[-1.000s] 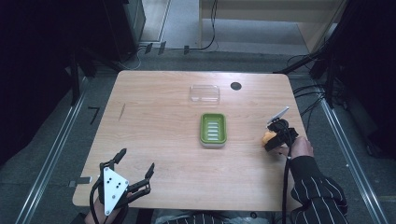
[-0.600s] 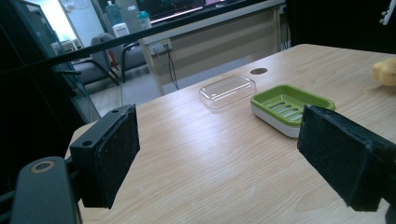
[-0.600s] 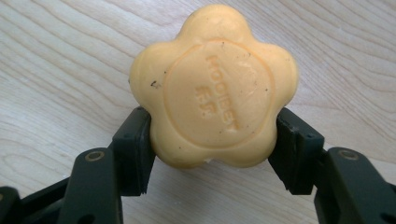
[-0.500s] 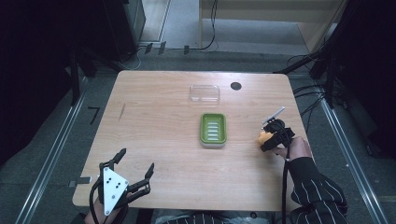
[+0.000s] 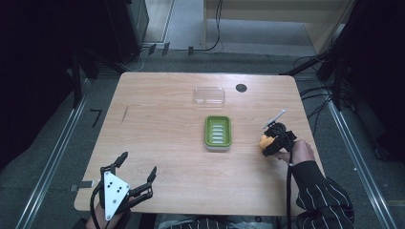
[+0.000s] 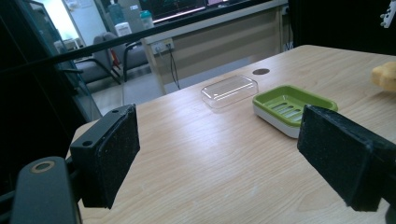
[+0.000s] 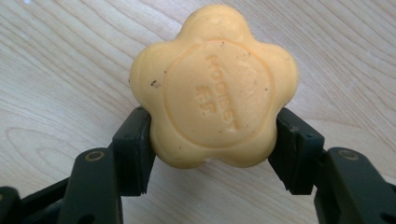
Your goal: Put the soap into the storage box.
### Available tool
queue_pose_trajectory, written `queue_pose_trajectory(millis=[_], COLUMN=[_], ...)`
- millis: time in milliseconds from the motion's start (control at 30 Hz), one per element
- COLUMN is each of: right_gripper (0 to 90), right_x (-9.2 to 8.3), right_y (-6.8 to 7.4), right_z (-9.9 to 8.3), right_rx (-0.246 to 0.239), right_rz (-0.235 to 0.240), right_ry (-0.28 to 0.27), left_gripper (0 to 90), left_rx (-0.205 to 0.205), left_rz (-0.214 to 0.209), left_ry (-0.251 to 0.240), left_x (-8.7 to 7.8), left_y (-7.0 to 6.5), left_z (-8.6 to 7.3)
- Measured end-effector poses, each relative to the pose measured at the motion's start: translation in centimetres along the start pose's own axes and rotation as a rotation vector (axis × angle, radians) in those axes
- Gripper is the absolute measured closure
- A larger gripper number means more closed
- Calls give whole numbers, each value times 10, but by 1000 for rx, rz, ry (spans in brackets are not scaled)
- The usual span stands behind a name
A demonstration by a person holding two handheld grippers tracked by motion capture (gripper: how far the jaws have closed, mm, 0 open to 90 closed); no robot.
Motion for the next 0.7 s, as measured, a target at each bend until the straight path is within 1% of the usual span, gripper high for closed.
queue_pose_trajectory(millis=[33, 167, 300, 367, 500, 700], right_gripper=[396, 396, 396, 396, 396, 396], right_x=[-1, -2, -4, -7, -11, -16], right_y=[3, 6, 8, 10, 14, 20], right_z=[2, 5, 8, 12, 19, 25], right_rx=[-10, -33, -35, -42, -63, -78], right_rz=[3, 7, 7, 11, 7, 14], right_ry=[-1, -11, -14, -24, -37, -52], left_gripper=[130, 130, 130, 130, 130, 130], left_rx=[3, -6, -2, -6, -7, -7], left_rz=[0, 7, 11, 21, 22, 20], left_ry=[1, 0, 3, 7, 7, 9], left_x=[0, -1, -4, -6, -6, -6], left_y=[0, 0, 1, 2, 2, 2], left_z=[0, 0, -1, -2, -2, -2])
Point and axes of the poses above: each handheld gripper's, and its own axes: x roughly forward along the jaws, z roughly out of its top, y roughly to its left, the point moved 5 cm from there along x, roughly forward along the jaws, and after that the axes turned 9 degrees about -z, right-handed, at the moved point
